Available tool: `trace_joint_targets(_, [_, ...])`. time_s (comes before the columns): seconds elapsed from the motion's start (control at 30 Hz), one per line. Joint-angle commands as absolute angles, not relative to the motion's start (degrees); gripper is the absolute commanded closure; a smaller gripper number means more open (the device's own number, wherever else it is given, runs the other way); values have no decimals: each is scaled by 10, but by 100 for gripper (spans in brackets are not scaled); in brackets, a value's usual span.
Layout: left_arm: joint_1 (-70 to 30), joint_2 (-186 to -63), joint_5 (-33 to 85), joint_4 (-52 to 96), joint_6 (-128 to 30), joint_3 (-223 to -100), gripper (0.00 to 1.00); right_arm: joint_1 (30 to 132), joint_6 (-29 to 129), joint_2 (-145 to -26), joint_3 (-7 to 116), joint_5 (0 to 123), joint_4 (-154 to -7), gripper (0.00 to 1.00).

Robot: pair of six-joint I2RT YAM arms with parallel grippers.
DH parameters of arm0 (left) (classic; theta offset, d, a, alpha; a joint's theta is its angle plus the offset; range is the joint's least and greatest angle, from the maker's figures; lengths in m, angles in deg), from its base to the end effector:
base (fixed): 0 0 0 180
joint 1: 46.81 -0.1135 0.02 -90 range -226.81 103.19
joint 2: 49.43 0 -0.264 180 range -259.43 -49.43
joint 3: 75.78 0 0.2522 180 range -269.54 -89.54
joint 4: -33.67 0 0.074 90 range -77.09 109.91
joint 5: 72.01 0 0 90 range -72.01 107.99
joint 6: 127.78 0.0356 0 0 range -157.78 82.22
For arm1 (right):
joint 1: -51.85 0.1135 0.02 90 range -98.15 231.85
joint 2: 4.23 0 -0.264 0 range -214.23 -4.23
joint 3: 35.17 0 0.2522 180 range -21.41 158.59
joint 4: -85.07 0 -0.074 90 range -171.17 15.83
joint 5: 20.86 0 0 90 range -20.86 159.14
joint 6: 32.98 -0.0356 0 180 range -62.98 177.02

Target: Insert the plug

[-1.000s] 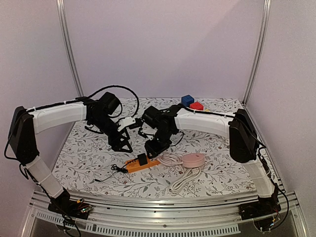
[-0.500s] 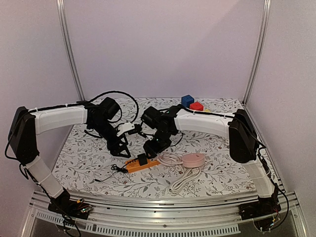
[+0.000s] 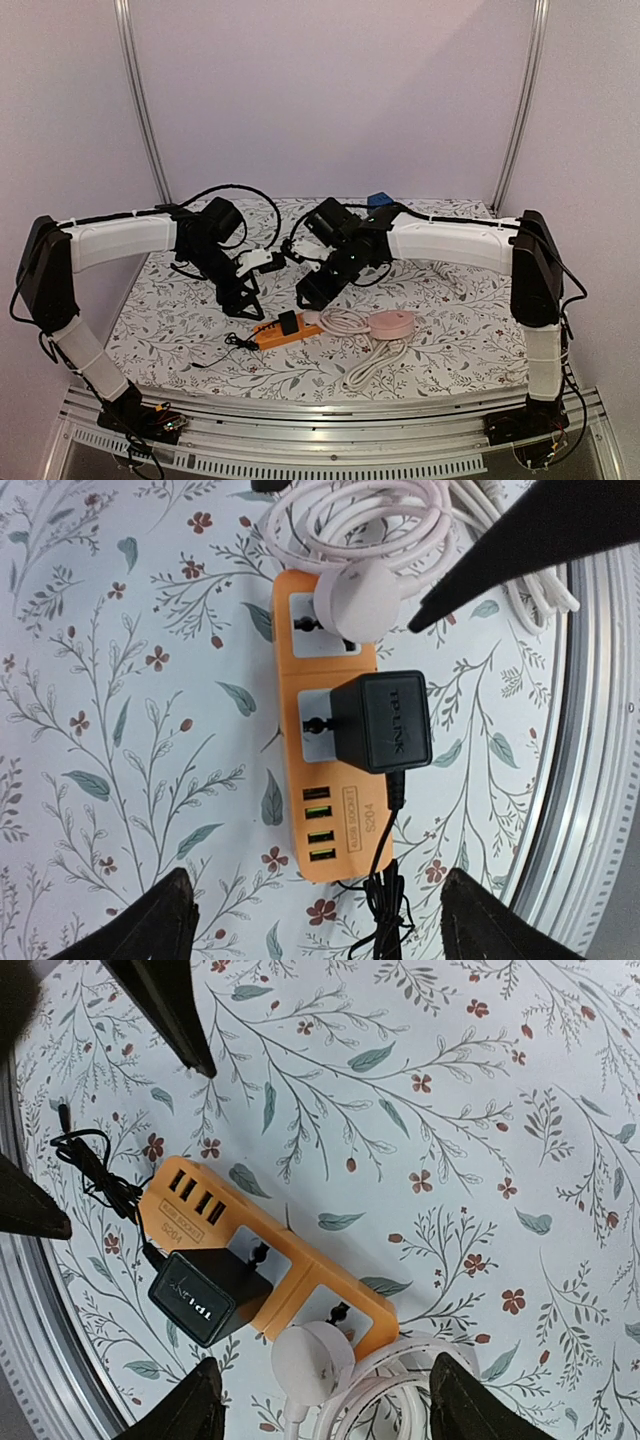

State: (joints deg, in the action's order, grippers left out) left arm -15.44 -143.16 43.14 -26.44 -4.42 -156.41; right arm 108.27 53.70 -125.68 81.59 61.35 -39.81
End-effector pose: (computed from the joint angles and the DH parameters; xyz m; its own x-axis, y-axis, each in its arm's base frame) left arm 0.2598 -0.1761 0.2181 -0.3660 0.8061 -0.4650 0.9306 0.3181 -0.1810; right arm 0.2526 0.3893 0.2236 -0.5273 -0.6905 -0.4952 -0.8340 0.5321 0.1461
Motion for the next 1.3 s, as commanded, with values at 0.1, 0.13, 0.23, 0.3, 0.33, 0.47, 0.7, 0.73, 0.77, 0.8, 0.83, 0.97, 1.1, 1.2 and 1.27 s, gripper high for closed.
trace_joint_targets(0.1, [-168,-1415,426,-281,-37,-1575,16,1104,666,-1128,612,601,-620,31])
trace_joint_targets(0.13, [-170,-1410,424,-283,-37,-1575,16,1108,685,-1102,565,601,-676,30])
trace_joint_targets(0.23, [-179,-1395,414,-288,-44,-1574,16,1119,737,-1060,479,613,-792,27])
trace_joint_targets(0.3, [-188,-1382,410,-289,-52,-1567,16,1132,757,-1069,476,641,-798,26])
trace_joint_targets(0.33, [-193,-1375,411,-288,-54,-1562,16,1136,768,-1077,476,656,-799,26])
trace_joint_targets(0.47, [-213,-1349,421,-283,-51,-1534,16,1139,787,-1114,482,678,-801,29])
trace_joint_targets(0.7, [-222,-1346,430,-281,-52,-1517,16,1140,822,-1148,493,720,-790,34])
trace_joint_targets(0.73, [-223,-1347,431,-281,-52,-1517,16,1140,824,-1151,492,732,-788,33])
trace_joint_targets(0.77, [-224,-1348,431,-280,-52,-1517,16,1139,827,-1155,491,745,-787,32])
trace_joint_targets(0.8, [-224,-1348,432,-281,-52,-1518,16,1139,831,-1157,490,754,-788,32])
trace_joint_targets(0.83, [-224,-1350,433,-281,-52,-1519,16,1139,834,-1158,490,758,-789,32])
trace_joint_targets(0.97, [-225,-1357,436,-281,-55,-1524,16,1139,844,-1166,494,765,-789,39])
trace_joint_targets(1.1, [-225,-1359,437,-284,-55,-1527,16,1139,849,-1174,495,779,-791,52])
trace_joint_targets(1.2, [-226,-1359,437,-288,-55,-1530,16,1138,852,-1175,495,781,-793,55])
trace_joint_targets(1.27, [-225,-1361,438,-287,-55,-1532,16,1138,853,-1176,496,781,-795,52])
